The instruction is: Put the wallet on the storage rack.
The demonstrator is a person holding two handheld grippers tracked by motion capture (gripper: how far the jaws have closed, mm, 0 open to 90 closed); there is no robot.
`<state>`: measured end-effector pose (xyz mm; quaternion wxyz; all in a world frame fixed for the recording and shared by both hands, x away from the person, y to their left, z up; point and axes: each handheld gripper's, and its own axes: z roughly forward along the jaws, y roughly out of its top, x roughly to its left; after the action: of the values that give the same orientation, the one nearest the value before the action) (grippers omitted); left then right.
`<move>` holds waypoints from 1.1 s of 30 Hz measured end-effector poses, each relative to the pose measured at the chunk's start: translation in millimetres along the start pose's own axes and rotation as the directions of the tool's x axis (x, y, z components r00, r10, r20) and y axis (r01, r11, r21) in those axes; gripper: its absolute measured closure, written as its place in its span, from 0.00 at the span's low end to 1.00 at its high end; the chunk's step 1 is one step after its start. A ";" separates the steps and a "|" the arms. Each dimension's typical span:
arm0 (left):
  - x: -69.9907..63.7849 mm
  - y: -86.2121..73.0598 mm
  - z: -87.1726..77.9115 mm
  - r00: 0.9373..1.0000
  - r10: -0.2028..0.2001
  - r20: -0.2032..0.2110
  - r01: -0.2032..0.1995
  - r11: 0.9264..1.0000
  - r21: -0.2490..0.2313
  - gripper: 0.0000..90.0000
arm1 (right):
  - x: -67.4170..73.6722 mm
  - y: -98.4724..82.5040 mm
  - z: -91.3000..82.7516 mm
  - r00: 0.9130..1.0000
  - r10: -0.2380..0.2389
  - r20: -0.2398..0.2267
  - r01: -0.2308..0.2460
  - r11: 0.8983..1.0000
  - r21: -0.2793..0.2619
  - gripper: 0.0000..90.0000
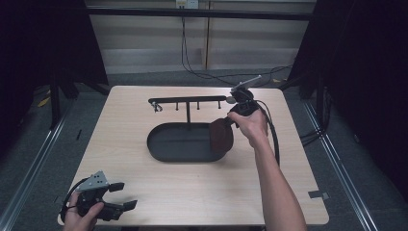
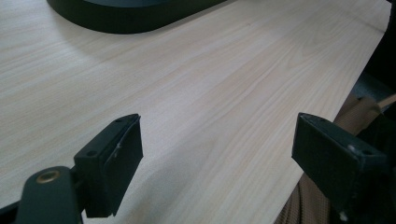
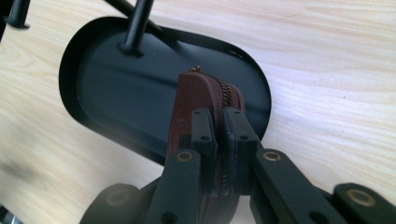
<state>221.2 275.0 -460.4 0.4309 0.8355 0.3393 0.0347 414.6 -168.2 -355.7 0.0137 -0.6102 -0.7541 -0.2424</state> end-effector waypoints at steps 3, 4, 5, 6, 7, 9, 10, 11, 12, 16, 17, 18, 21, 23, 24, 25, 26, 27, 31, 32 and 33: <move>0.1 0.0 0.2 1.000 -0.004 0.003 0.004 1.000 -0.001 0.18 | -2.2 1.1 3.7 1.000 0.010 -0.005 -0.010 1.000 -0.022 0.94; 0.1 0.0 0.2 1.000 -0.004 0.003 0.004 1.000 -0.001 0.18 | -2.2 1.1 3.7 1.000 0.010 -0.005 -0.010 1.000 -0.022 0.94; 0.3 -0.3 0.3 1.000 -0.008 0.003 0.008 1.000 0.000 0.18 | -5.0 1.8 8.0 1.000 0.027 -0.014 -0.027 0.999 -0.040 0.94; 0.3 -0.3 0.3 1.000 -0.008 0.003 0.008 1.000 0.000 0.18 | -5.0 1.8 8.0 1.000 0.027 -0.014 -0.027 0.999 -0.040 0.94; 0.2 -0.4 0.2 1.000 -0.011 0.004 0.011 1.000 0.000 0.18 | -5.8 1.9 9.9 0.999 0.032 -0.018 -0.033 0.999 -0.037 0.94; 1.0 -0.2 0.0 1.000 -0.016 0.006 0.016 1.000 0.003 0.18 | -8.8 1.1 17.4 0.999 0.041 -0.034 -0.042 0.998 -0.043 0.94; 1.0 -0.2 0.0 1.000 -0.016 0.006 0.016 1.000 0.003 0.18 | -8.8 1.1 17.4 0.999 0.041 -0.034 -0.042 0.998 -0.043 0.94; 1.4 -0.1 -0.2 1.000 -0.018 -0.001 0.018 1.000 0.003 0.18 | -10.3 0.0 22.4 0.998 0.033 -0.051 -0.035 0.998 -0.055 0.94; 1.7 -0.2 0.0 1.000 -0.026 -0.003 0.026 1.000 0.004 0.18 | -10.3 0.0 22.4 0.998 0.033 -0.051 -0.035 0.998 -0.055 0.94; 2.5 -0.3 -0.3 0.999 -0.032 0.001 0.032 0.999 0.000 0.18 | -11.4 -2.8 32.7 0.998 0.023 -0.060 -0.027 0.997 -0.069 0.94; 2.4 -0.1 -0.4 1.000 -0.028 0.003 0.028 1.000 0.000 0.18 | -12.8 -4.1 37.4 0.997 0.030 -0.066 -0.034 0.997 -0.070 0.94; 2.4 -0.1 -0.4 1.000 -0.028 0.003 0.028 1.000 0.000 0.18 | -12.8 -4.1 37.4 0.997 0.030 -0.066 -0.034 0.997 -0.070 0.94; 2.4 -0.3 0.3 0.999 -0.038 0.000 0.038 0.999 0.003 0.18 | -14.5 -6.5 45.3 0.997 0.034 -0.070 -0.039 0.996 -0.074 0.94; 2.5 -0.8 1.1 0.999 -0.041 -0.016 0.041 0.999 0.017 0.18 | -14.0 -7.7 49.3 0.998 0.033 -0.053 -0.037 0.996 -0.083 0.94; 2.5 -0.8 1.1 0.999 -0.041 -0.016 0.041 0.999 0.017 0.18 | -14.0 -7.7 49.3 0.998 0.033 -0.053 -0.037 0.996 -0.083 0.94; 2.5 -0.7 0.8 0.999 -0.042 -0.016 0.043 0.999 0.016 0.18 | -14.7 -8.1 51.4 0.997 0.040 -0.063 -0.045 0.995 -0.084 0.94; 2.4 -0.7 0.7 0.999 -0.042 -0.016 0.042 0.999 0.013 0.18 | -15.6 -8.4 54.0 0.997 0.041 -0.071 -0.047 0.996 -0.077 0.94; 2.6 -0.6 0.6 0.999 -0.041 -0.014 0.041 0.999 0.013 0.18 | -17.6 -9.7 58.5 0.996 0.051 -0.070 -0.057 0.995 -0.085 0.93; 3.5 -0.8 0.7 0.999 -0.044 -0.018 0.044 0.999 0.015 0.18 | -21.0 -11.7 66.2 0.996 0.062 -0.072 -0.067 0.994 -0.083 0.93; 3.4 -0.8 0.7 0.999 -0.045 -0.018 0.045 0.999 0.014 0.18 | -22.1 -12.4 69.2 0.995 0.065 -0.081 -0.072 0.994 -0.084 0.92; 3.3 -0.8 0.5 0.999 -0.046 -0.018 0.046 0.999 0.012 0.18 | -22.6 -13.1 71.9 0.994 0.070 -0.083 -0.077 0.993 -0.089 0.92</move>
<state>223.4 277.0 -462.1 0.4235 0.8297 0.3623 0.0299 428.0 -163.2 -430.9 0.0247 -0.6274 -0.7181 -0.3002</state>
